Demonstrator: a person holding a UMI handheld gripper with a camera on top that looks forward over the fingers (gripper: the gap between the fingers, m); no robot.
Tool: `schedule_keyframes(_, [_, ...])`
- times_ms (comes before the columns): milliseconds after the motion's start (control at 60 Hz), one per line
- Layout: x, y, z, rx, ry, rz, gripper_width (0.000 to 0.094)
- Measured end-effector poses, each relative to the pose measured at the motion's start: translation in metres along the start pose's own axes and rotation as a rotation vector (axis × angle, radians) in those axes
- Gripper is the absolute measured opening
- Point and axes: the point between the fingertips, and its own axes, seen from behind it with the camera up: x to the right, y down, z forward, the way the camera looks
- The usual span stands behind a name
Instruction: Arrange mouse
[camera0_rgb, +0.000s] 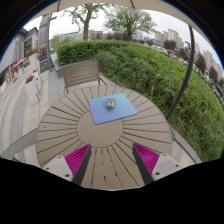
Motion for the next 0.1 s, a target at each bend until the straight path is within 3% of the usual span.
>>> schedule_keyframes(100, [-0.0077, 0.0057, -0.0015, -0.018, -0.028, 0.02, 0.085])
